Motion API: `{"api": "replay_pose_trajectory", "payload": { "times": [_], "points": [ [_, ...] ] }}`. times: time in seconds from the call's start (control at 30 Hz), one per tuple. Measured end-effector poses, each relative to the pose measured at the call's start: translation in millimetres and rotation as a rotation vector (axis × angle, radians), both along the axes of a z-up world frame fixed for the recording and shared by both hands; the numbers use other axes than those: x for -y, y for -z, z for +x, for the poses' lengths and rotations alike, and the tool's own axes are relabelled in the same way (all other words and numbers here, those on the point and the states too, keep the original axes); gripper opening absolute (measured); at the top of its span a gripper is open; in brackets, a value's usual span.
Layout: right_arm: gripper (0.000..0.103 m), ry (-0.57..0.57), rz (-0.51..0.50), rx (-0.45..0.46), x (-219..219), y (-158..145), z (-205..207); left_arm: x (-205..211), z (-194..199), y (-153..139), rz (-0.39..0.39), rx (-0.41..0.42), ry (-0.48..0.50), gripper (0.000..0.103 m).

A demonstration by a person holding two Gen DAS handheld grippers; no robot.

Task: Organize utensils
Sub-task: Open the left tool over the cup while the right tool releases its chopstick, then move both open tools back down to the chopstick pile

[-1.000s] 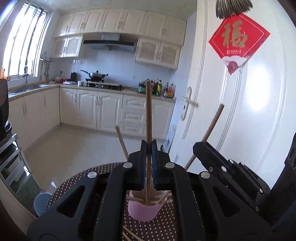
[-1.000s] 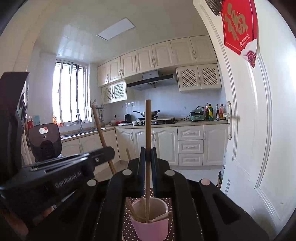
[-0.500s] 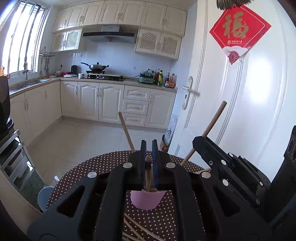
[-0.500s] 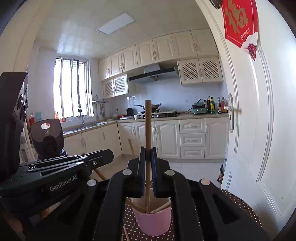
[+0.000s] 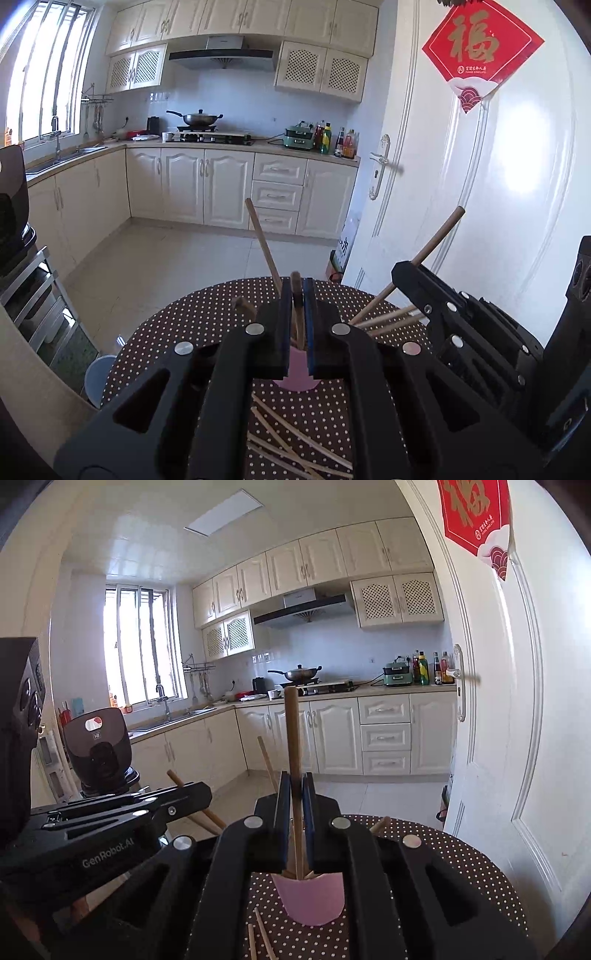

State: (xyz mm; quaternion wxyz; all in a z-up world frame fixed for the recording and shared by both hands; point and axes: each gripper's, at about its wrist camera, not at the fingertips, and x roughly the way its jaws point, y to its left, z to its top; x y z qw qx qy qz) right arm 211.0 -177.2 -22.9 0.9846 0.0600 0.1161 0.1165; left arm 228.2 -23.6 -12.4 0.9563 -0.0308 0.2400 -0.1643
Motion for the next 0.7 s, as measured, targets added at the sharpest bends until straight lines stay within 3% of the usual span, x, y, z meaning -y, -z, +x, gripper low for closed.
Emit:
{"api": "replay_pose_trajectory", "payload": {
  "times": [0.13, 0.23, 0.3, 0.37, 0.43, 0.7],
  "points": [
    [0.026, 0.008, 0.007, 0.007, 1.0, -4.5, -9.4, -3.9, -12.4, -1.3, 0.005, -0.005, -0.003, 0.007],
    [0.026, 0.002, 0.012, 0.003, 1.3, -7.0, -15.6, -7.5, -19.3, -1.4, 0.003, -0.013, -0.007, 0.010],
    [0.026, 0.002, 0.011, 0.007, 1.4, -8.6, -22.0, -10.7, -25.3, -1.4, -0.002, -0.018, -0.011, 0.018],
    [0.027, -0.001, 0.011, 0.005, 1.6, -9.7, -28.0, -13.6, -32.1, -0.8, -0.004, -0.015, -0.017, 0.039],
    [0.028, -0.002, 0.010, 0.007, 2.1, -10.8, -36.5, -17.9, -43.0, 0.0, -0.010, -0.004, -0.025, 0.049],
    [0.029, -0.021, 0.003, -0.010, 2.2, -5.2, -64.3, -28.5, -66.0, 14.8, -0.006, -0.074, -0.031, 0.053]
  ]
}}
